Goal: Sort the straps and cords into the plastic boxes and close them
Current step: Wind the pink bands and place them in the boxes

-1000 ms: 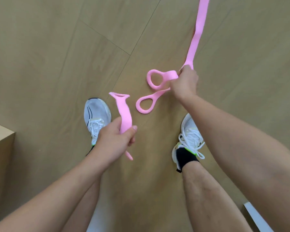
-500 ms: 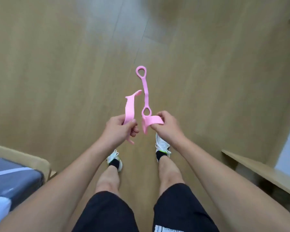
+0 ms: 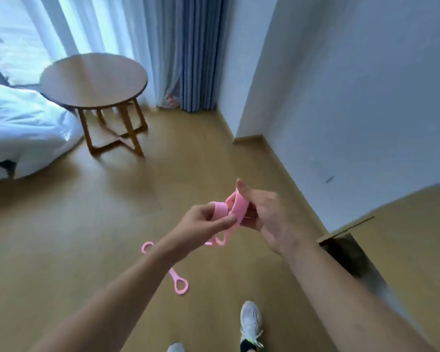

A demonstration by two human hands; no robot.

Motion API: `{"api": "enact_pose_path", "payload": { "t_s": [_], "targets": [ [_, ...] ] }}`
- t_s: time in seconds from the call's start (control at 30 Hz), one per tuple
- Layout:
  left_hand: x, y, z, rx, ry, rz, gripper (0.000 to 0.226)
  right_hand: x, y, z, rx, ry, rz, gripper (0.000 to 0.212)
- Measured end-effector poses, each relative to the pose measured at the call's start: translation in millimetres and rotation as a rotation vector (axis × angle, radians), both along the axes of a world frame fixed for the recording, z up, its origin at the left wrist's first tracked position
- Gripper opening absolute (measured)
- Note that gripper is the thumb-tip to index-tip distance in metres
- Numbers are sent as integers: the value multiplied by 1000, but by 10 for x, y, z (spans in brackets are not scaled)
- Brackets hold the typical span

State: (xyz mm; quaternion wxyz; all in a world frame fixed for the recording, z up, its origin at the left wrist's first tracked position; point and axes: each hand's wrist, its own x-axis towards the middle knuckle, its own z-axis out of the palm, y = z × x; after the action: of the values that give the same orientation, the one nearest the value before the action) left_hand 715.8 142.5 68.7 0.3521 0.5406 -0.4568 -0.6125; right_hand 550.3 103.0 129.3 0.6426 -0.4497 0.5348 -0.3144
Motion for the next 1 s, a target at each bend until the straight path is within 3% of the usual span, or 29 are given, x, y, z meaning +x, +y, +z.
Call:
{"api": "enact_pose_path", "payload": {
  "t_s": [0.07, 0.17, 0.33, 0.47, 0.5, 0.6, 0.67, 1.0],
  "targets": [
    [-334, -60, 246, -36, -12, -117, 42, -367, 120, 230, 60, -127, -123, 46],
    [-878, -128, 518, -111, -39, -247, 32, -1051, 366, 432, 1, -136, -264, 35],
    [-2017, -13, 828, -164, -56, -350, 24, -2226, 1054, 498, -126, 148, -324, 30],
    [-3105, 248, 1025, -210, -128, -529, 18, -3085, 1645, 339, -314, 296, -531, 11],
    [-3360, 316, 1054, -224, -139, -577, 14, -3288, 1754, 295, -362, 357, -560, 19],
    [-4043, 529, 1120, -258, -146, -723, 10, -3861, 2058, 179, -368, 409, -562, 70],
    [-4454, 671, 1147, -268, -133, -815, 13, -4220, 2246, 100, -359, 367, -560, 83],
    [-6085, 1148, 1168, -374, -131, -973, 10, -5531, 3096, -29, -204, 404, -876, 8]
  ]
}}
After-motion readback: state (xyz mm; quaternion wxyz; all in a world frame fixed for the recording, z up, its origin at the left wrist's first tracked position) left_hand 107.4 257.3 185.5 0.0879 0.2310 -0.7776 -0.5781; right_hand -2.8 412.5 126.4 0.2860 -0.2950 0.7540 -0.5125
